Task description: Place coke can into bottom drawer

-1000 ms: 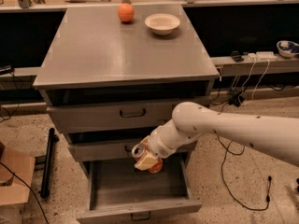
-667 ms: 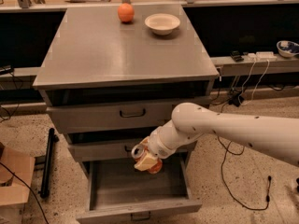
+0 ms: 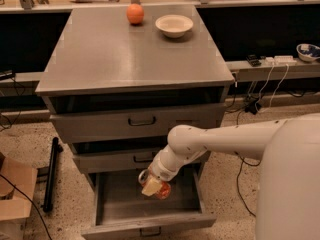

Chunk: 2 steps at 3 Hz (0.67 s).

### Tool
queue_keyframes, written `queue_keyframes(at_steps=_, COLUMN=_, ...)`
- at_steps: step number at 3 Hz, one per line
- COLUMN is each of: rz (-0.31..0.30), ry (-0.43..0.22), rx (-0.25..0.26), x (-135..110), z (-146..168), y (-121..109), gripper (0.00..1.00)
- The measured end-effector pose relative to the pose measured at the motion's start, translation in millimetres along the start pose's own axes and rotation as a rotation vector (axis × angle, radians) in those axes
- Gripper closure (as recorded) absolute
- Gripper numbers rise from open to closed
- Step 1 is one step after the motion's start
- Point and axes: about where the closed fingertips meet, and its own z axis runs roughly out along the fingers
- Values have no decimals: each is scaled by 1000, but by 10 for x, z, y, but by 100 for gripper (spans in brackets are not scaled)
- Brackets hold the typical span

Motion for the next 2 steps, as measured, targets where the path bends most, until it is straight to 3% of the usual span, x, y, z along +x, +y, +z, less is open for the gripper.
queue_keyframes(at_steps=1, rz=22, ry=22, rx=-11, x=155, z=312, y=-62, gripper=100)
queue_keyframes(at_steps=2, rz=65, ry=-20, rx=-4, x=330, z=559, y=-195, gripper=100)
